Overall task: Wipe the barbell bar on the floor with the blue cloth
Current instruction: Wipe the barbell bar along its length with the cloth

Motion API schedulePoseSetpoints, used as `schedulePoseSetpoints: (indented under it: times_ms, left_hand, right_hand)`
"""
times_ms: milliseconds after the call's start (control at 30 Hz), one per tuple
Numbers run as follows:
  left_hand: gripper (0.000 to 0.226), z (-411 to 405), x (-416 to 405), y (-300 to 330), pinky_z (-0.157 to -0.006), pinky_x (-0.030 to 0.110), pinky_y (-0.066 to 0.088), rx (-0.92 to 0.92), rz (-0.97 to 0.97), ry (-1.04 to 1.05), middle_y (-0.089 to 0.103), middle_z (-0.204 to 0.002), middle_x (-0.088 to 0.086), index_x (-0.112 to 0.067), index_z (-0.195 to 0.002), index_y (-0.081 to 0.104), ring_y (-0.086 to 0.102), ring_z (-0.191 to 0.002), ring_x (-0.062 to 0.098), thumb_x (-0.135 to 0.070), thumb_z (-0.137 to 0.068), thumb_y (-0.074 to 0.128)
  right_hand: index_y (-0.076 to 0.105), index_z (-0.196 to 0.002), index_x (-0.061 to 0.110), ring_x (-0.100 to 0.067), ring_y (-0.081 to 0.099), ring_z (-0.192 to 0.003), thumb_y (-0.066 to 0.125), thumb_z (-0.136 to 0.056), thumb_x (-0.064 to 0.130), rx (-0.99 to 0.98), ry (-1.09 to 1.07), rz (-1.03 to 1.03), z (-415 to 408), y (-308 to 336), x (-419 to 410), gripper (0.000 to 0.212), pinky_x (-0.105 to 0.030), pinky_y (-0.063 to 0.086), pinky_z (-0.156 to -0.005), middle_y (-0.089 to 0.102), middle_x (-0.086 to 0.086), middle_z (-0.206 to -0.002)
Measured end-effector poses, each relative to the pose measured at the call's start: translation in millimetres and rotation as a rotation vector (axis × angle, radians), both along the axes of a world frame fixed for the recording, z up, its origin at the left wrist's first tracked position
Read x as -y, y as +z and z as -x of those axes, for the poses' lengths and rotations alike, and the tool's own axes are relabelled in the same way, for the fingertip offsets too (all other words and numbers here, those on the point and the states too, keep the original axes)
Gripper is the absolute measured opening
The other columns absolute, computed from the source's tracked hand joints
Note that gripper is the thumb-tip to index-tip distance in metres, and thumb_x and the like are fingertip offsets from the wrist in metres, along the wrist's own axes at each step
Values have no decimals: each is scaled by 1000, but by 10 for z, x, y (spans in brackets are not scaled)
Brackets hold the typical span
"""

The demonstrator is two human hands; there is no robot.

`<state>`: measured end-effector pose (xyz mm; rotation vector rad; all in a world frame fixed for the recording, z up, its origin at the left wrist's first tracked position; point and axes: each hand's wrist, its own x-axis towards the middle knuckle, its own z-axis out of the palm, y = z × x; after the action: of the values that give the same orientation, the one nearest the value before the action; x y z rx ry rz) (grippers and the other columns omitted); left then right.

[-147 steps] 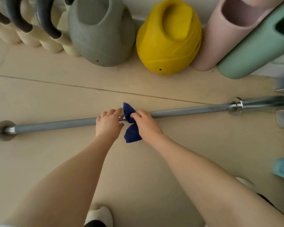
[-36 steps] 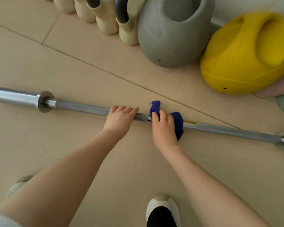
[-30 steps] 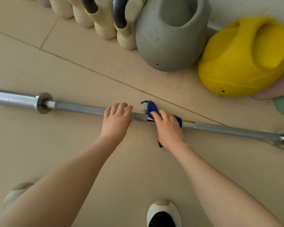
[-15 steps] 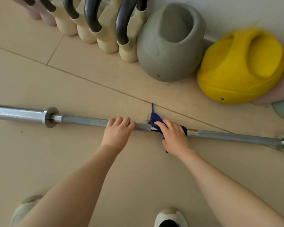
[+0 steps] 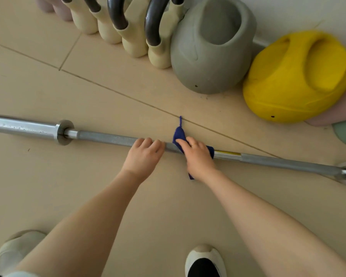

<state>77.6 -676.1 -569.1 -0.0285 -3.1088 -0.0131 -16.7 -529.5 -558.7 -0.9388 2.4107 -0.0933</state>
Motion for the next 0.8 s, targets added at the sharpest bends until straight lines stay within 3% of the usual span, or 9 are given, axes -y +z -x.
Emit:
schedulePoseSetpoints:
  times_ms: [100,233,333,400,467,533,633,733,800]
  left_hand:
    - [46,-89,49,-73,-64,31,53,-54,-39,-3,69,-91,6,-4,-106,68,63,-76,25,-3,-71,38]
    - [53,-86,-22,-108,-64,31,52,8,-73,98,69,-95,6,-6,-109,68,48,-88,23,-5,-69,33]
    - [37,12,-30,-39,-57,30,48,35,-53,99,66,-78,3,-10,-96,70,59,-70,26,-4,-66,50]
    - [26,97,-32,21,-50,28,43,95,-68,98,59,-64,2,-13,-79,69,57,-57,24,-3,-55,70]
    - [27,161,-19,55,-46,26,39,141,-82,110,55,-60,1,-14,-69,65,56,-53,23,-3,-48,77]
    - [24,159,7,55,-45,26,38,149,-69,101,54,-60,1,-15,-65,62,55,-53,23,0,-48,71]
    - [21,146,60,48,-46,26,39,176,-81,59,55,-63,0,-15,-68,63,55,-56,22,0,-55,55]
    - [33,139,104,49,-47,25,41,181,-136,41,59,-65,0,-15,-83,71,59,-57,22,-4,-64,46]
    - [39,149,154,36,-46,24,42,187,-171,63,60,-64,-1,-14,-98,72,61,-56,21,-4,-62,64]
  right_hand:
    - [38,-136,17,-35,47,-112,55,-81,0,-163,-63,-106,117,-67,-333,60,-39,36,-99,45,-11,-133]
    - [62,-102,4,-40,57,-75,65,-71,-2,-305,-213,-133,5,-166,-222,32,-43,50,-74,62,-21,-91]
    - [47,-125,3,-43,48,-103,35,-90,5,-184,-128,-27,-156,-114,208,37,-48,39,-94,50,-23,-121]
    - [27,-141,7,-38,34,-122,30,-96,5,-94,-28,-39,-234,-50,380,45,-42,24,-107,33,-18,-139]
    - [24,-143,11,-36,35,-123,34,-96,6,-97,38,-21,-165,-45,304,49,-40,27,-106,31,-15,-141]
    - [38,-136,12,-37,47,-110,48,-89,5,-173,6,-33,-69,-88,88,49,-42,39,-97,44,-15,-131]
    - [60,-110,7,-36,58,-81,73,-64,-1,-252,-196,-115,-32,-171,-81,48,-40,51,-77,61,-17,-101]
    - [50,-122,5,-40,51,-99,43,-87,4,-148,-157,-56,-110,-118,191,35,-44,42,-90,52,-21,-119]
    - [37,-134,6,-39,43,-113,29,-93,6,-74,-84,-5,-139,-72,422,41,-43,35,-98,39,-20,-134]
